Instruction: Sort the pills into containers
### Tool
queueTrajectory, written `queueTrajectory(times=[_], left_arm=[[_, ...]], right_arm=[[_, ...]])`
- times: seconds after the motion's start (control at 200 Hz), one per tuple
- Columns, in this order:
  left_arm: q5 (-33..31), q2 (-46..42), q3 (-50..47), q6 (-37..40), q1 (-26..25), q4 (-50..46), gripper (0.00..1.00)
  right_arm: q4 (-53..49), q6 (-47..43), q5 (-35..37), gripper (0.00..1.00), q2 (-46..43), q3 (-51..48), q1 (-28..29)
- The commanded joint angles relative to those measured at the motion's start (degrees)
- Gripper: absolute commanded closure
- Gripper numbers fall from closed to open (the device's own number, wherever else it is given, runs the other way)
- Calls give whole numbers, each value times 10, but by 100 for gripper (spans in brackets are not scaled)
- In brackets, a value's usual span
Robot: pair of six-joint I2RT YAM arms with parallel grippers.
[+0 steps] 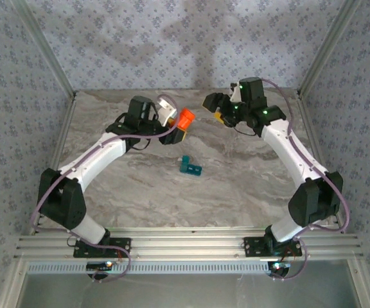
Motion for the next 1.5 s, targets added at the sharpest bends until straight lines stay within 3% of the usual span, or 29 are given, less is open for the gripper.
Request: queueTrajectory(times=[0.0, 0.59, 0.96, 1.059, 1.344, 1.494], left_arm=[[14, 6, 31, 20, -7, -21, 100], [8, 20, 45, 17, -14, -27, 100], [5, 24, 49, 12, -14, -24, 100], [5, 25, 48, 12, -13, -23, 100], [4, 22, 46, 2, -11, -13, 100], [26, 19, 49, -13, -3, -5, 100]], right_arm=[[2, 3, 6, 25, 19, 29, 11], [6, 6, -17, 25, 70, 65, 55], [9, 6, -27, 32, 64, 53, 67], [12, 7, -30, 35, 63, 47, 70], [30, -3, -42, 55, 55, 24, 70], [72, -77, -87, 58, 53, 1, 58]])
